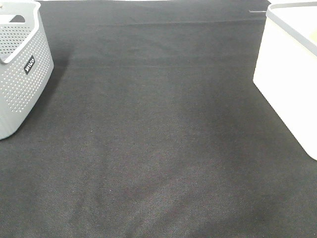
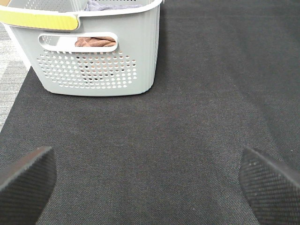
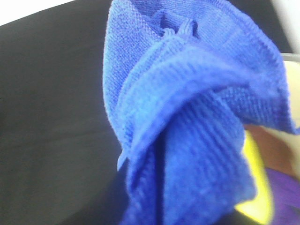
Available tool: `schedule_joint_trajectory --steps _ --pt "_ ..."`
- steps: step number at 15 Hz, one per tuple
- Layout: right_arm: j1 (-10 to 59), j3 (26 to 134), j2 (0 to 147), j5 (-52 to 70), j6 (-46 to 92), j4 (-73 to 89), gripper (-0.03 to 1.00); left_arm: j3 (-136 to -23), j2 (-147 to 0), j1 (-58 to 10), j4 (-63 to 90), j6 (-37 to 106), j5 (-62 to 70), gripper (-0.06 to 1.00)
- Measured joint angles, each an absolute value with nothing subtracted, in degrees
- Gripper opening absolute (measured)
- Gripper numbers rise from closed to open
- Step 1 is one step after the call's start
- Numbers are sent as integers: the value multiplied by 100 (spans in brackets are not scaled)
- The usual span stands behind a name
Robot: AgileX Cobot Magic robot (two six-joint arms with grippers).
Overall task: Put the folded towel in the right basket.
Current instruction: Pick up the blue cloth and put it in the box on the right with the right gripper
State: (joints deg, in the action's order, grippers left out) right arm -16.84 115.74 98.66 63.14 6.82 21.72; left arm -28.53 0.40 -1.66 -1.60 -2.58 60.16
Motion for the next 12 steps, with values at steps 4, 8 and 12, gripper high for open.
schedule_joint_trajectory --steps 4,8,12 --pt "-1948 11574 10445 6366 682 1576 15 -2853 40 -166 -160 -246 6016 99" --pt "-1948 11574 11098 6492 430 1427 54 -2853 40 -166 -160 -246 6016 99" --pt "-1948 11568 11333 6612 321 1175 95 -2853 40 -166 -160 -246 6016 99"
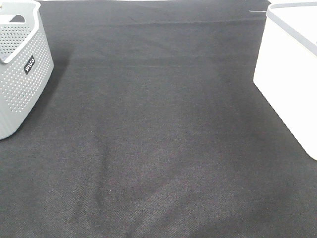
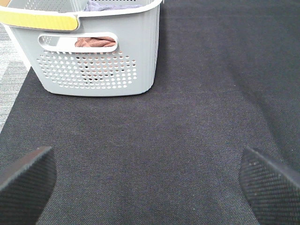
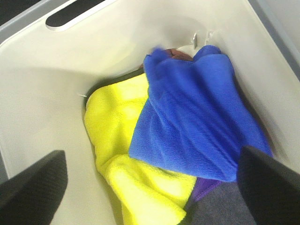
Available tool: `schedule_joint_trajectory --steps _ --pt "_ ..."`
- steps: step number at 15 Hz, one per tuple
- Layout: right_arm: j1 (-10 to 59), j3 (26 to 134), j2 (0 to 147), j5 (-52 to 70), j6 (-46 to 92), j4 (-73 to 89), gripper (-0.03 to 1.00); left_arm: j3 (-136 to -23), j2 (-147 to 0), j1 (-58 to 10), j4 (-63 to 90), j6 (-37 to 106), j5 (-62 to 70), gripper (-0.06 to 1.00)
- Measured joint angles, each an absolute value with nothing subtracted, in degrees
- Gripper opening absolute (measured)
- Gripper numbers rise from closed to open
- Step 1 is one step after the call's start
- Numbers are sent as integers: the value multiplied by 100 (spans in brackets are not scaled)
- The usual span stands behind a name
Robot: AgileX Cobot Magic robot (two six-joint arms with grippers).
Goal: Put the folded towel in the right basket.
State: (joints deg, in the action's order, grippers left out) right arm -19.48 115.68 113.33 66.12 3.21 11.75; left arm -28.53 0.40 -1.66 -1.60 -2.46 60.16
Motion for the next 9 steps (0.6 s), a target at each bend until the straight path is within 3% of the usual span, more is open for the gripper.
schedule_joint_trajectory --steps 2,5,7,9 --pt "-1805 11717 11333 6818 183 1089 96 -2853 40 -166 -160 -246 6016 99" --pt "-991 11918 10921 6927 218 1077 96 -2853 40 -166 -160 -246 6016 99" --pt "-665 11539 10267 6927 235 1066 96 -2853 40 -166 -160 -246 6016 99" --pt "-498 10399 9213 6927 223 1054 96 -2853 40 -166 -160 -246 6016 99"
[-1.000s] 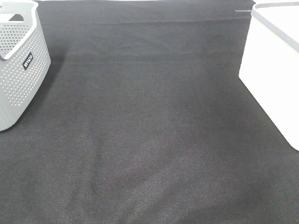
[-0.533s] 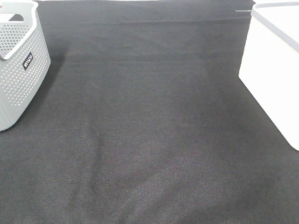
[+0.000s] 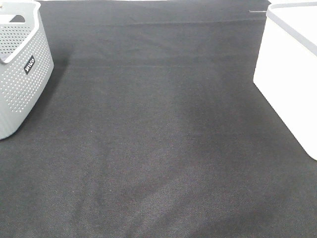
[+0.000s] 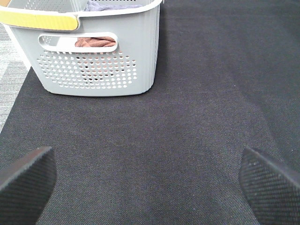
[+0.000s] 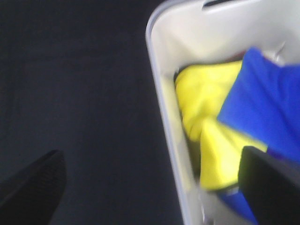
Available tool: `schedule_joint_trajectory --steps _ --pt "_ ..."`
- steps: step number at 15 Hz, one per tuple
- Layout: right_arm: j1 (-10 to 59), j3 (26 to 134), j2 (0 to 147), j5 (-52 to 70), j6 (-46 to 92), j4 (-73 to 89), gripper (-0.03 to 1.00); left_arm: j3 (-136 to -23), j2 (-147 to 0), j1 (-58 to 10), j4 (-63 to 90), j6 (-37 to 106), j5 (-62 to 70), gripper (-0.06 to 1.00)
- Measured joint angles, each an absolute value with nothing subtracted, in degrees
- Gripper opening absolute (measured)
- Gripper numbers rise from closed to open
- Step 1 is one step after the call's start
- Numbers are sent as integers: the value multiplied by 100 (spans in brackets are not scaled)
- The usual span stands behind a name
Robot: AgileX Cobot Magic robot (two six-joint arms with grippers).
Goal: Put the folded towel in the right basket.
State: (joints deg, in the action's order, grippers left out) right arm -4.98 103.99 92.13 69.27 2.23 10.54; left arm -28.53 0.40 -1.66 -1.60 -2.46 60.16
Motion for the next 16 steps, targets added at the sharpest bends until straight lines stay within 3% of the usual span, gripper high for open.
schedule_joint_trajectory --steps 1,6,9,16 --pt "-481 9173 8096 6927 218 1054 96 -2853 40 -166 -160 -241 6016 99" --pt "-481 5644 3638 6979 332 1060 96 -2853 40 -166 -160 -241 6016 99" --pt "-481 4647 1432 6893 332 905 96 -2853 40 -166 -160 -241 6016 99" --pt "-481 3048 -17 6480 229 34 96 -2853 40 -166 -160 -241 6016 99"
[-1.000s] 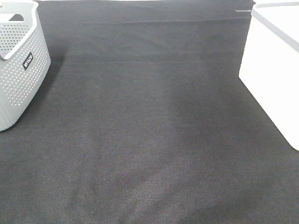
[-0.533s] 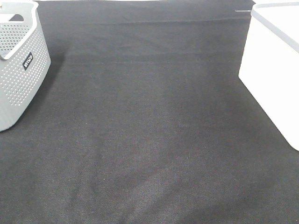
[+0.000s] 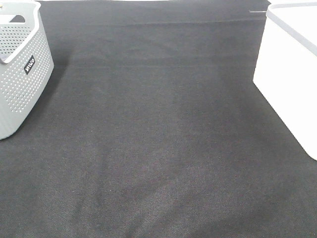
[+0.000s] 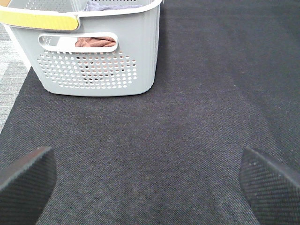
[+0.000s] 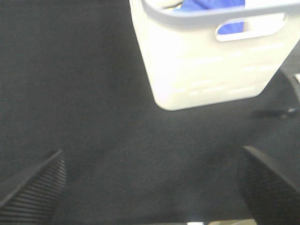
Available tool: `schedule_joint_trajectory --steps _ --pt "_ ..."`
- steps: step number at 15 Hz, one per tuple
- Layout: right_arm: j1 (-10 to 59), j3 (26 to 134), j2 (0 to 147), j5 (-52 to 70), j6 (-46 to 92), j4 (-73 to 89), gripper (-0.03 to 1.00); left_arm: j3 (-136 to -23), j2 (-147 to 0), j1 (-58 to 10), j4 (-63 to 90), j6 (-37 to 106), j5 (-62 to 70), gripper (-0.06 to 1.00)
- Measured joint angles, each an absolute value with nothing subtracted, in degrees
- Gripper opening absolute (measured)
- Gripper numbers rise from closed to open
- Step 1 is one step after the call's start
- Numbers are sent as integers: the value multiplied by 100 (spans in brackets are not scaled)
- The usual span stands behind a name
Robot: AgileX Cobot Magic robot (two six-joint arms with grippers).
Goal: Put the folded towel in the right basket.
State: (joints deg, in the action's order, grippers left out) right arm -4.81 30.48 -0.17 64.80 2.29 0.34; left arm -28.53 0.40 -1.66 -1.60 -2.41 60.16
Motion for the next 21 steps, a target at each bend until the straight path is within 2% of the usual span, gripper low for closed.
schedule_joint_trajectory --steps 6,21 --pt "-103 2659 -29 6331 195 115 95 -2853 40 -166 -160 -241 6016 99" --pt "-103 2607 -29 6331 183 0 95 -2853 40 -166 -160 -241 6016 99"
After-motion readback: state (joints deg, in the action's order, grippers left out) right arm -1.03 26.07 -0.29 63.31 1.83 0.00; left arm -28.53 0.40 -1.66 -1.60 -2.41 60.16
